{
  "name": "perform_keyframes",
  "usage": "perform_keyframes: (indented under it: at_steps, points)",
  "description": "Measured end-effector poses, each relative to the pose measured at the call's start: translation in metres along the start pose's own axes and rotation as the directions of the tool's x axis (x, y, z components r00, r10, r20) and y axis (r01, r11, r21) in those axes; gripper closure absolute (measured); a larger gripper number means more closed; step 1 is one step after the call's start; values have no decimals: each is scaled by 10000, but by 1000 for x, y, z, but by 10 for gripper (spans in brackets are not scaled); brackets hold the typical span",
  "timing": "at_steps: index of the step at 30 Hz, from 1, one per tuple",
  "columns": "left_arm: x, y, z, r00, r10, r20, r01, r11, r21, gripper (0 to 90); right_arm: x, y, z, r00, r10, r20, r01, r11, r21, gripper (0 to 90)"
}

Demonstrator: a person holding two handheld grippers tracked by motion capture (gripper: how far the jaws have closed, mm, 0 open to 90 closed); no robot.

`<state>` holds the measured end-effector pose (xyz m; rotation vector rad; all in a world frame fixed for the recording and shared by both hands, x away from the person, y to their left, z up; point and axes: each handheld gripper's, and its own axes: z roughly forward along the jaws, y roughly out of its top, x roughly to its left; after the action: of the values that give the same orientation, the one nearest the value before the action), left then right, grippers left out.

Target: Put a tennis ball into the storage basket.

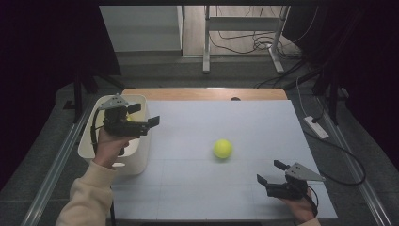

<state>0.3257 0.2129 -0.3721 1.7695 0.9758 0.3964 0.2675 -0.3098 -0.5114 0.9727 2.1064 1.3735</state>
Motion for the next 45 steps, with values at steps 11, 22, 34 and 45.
perform_keyframes:
  at_steps: [11,22,34,45]
  points:
    - [-15,2,10,9990,292,336,-294,9995,63,66,0,-1,-1,10000,12,33,-12,10000,-7,109]
    - [-25,3,18,9971,438,619,-442,9990,51,66,0,0,0,10000,3,28,-3,10000,25,109]
    - [-39,4,32,9933,636,963,-650,9978,117,63,0,0,0,10000,5,10,-5,10000,9,109]
    - [-50,3,48,9888,807,1253,-861,9955,388,62,1,3,4,10000,34,-5,-34,10000,-4,109]
